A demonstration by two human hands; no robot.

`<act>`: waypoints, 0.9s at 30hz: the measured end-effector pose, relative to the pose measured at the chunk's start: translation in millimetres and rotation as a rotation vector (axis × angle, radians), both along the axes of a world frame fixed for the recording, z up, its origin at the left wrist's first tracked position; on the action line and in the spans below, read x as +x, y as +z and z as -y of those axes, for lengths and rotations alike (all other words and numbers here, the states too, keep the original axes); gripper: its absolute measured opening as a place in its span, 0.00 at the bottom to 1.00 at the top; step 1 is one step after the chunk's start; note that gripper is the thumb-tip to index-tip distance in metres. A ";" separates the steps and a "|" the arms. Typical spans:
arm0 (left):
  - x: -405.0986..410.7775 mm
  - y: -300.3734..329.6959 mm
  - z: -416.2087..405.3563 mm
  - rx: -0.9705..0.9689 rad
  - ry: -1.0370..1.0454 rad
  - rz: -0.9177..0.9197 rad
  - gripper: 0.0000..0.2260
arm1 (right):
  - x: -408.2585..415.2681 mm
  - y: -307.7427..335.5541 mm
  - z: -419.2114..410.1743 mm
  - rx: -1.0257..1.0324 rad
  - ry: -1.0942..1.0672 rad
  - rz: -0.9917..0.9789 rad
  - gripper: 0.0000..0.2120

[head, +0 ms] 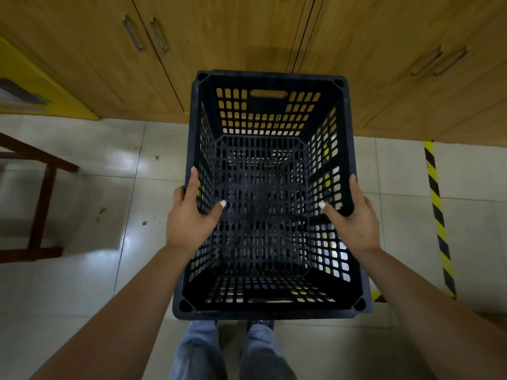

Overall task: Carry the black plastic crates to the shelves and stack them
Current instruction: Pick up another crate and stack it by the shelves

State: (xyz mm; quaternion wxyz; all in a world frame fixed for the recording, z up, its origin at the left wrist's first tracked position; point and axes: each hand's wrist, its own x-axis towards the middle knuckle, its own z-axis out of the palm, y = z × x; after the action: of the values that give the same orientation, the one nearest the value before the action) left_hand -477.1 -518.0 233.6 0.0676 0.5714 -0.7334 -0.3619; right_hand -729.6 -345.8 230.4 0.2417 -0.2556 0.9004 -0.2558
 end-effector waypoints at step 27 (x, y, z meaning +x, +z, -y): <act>-1.1 -5.2 -10.2 -0.065 -0.002 0.007 0.38 | -15.3 13.9 -2.7 0.057 0.058 -0.030 0.38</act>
State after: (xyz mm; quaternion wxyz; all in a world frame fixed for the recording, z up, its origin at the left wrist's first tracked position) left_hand -478.2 -507.8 228.4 0.0835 0.5694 -0.7455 -0.3361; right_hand -744.9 -343.1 244.3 0.2428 -0.2782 0.9032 -0.2191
